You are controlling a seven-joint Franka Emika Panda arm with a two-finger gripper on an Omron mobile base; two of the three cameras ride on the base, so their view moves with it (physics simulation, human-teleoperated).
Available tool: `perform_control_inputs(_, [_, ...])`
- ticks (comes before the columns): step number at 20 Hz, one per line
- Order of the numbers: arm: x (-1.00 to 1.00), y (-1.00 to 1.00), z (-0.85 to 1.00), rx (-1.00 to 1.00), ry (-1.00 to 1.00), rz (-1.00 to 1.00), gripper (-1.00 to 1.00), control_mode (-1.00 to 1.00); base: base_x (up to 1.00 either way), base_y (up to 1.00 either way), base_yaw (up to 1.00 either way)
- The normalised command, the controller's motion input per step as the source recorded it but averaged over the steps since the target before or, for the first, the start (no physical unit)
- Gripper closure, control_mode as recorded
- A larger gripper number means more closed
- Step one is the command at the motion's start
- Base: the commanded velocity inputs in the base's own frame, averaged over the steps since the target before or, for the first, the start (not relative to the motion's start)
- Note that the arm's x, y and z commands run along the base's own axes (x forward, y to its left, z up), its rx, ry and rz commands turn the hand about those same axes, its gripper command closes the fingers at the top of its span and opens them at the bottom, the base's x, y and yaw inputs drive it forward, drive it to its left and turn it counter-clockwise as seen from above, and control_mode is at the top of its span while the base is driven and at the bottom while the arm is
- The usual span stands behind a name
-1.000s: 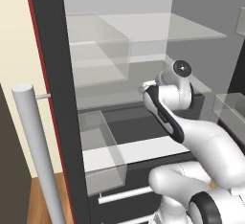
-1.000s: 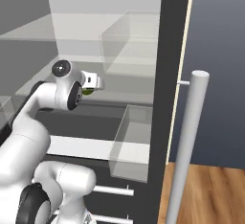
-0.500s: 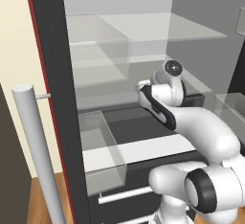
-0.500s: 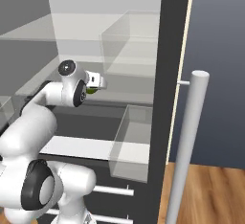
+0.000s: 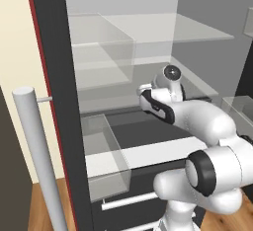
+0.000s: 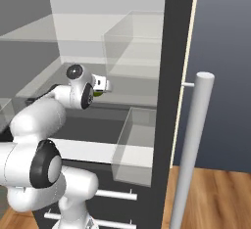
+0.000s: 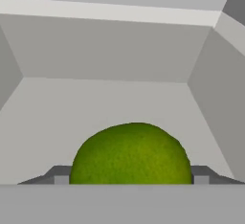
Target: Place the liquor on the top shelf of the fridge to keep it out of children's reach, and place the onion and lime on lower shelves for easy access.
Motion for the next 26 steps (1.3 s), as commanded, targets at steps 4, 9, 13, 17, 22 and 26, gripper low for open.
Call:
perform_control_inputs(4, [0.41, 0.0, -0.21, 0.0, 0.0, -0.01, 1.0, -1.0, 0.0, 0.0, 0.0])
perform_control_inputs(9, [0.42, 0.0, -0.24, 0.0, 0.0, 0.0, 1.0, -1.0, 0.0, 0.0, 0.0])
perform_control_inputs(13, [0.43, 0.0, -0.27, 0.0, 0.0, 0.0, 1.0, -1.0, 0.0, 0.0, 0.0])
perform_control_inputs(17, [0.39, 0.0, -0.41, 0.0, 0.0, 0.0, -1.0, -1.0, 0.0, 0.0, 0.0])
perform_control_inputs(22, [0.35, 0.0, -0.49, 0.0, 0.0, 0.0, -1.0, -1.0, 0.0, 0.0, 0.0])
perform_control_inputs(26, [0.22, 0.0, -0.52, 0.0, 0.0, 0.0, -1.0, -1.0, 0.0, 0.0, 0.0])
